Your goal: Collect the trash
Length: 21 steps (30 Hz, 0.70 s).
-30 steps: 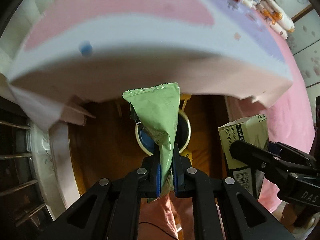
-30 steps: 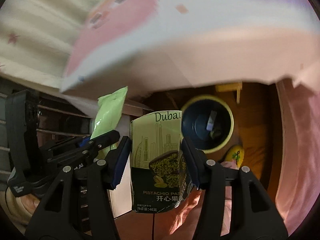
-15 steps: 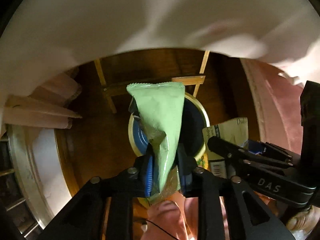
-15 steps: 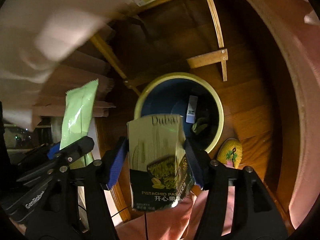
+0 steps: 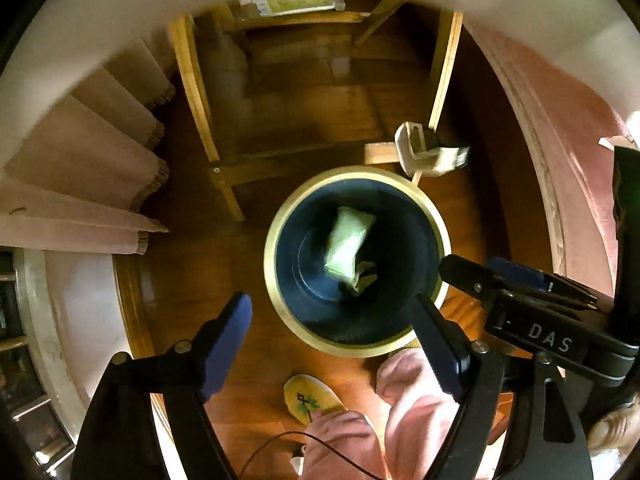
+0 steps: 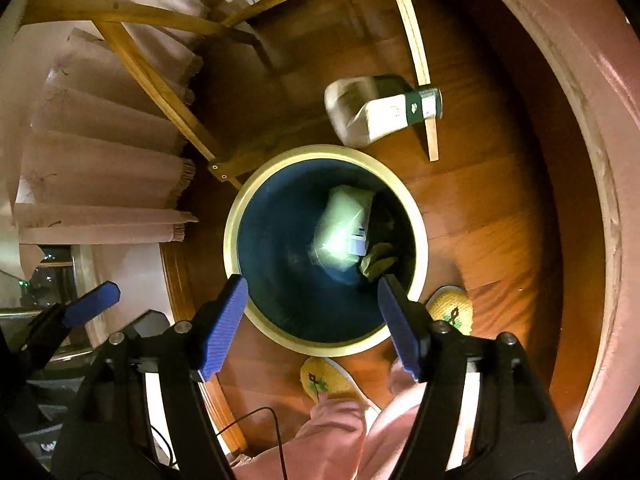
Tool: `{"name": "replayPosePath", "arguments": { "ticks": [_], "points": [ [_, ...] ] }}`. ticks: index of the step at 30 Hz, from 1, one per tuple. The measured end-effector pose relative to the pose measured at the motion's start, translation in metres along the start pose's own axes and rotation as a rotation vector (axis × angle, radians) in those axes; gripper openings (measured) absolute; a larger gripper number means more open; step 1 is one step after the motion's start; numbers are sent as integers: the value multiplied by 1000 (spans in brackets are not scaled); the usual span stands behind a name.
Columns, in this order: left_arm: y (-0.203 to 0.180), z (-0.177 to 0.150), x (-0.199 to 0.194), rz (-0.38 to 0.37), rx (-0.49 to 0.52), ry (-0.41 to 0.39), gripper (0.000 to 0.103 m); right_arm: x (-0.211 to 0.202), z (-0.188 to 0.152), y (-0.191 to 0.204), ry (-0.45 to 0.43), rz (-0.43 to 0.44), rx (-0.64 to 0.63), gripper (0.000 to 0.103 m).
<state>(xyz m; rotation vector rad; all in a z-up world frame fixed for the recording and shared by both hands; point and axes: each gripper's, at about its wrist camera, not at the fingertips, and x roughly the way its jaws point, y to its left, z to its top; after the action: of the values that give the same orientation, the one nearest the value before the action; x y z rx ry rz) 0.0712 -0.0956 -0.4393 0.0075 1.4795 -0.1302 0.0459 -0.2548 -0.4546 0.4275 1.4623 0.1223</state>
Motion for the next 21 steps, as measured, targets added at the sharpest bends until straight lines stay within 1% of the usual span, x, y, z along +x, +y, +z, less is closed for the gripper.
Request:
{"name": "replayPosePath", "arguments": {
  "ticks": [5,9,15,21],
  "points": [
    [1,-3,-27,16,7,-64,83,-19,-7,10,-22,-1,-52,66],
    [2,-4,-33,29,17,-97,83,-22,-12,15,-42,5,-54,66],
    [-6,-8,-33,48,60,-127,83,-19,-22,0,-77,24,-2,66],
    [-19,-16,-23,68,108,-171,83,-23,-38,-26,-118,36,57,66]
  ]
}}
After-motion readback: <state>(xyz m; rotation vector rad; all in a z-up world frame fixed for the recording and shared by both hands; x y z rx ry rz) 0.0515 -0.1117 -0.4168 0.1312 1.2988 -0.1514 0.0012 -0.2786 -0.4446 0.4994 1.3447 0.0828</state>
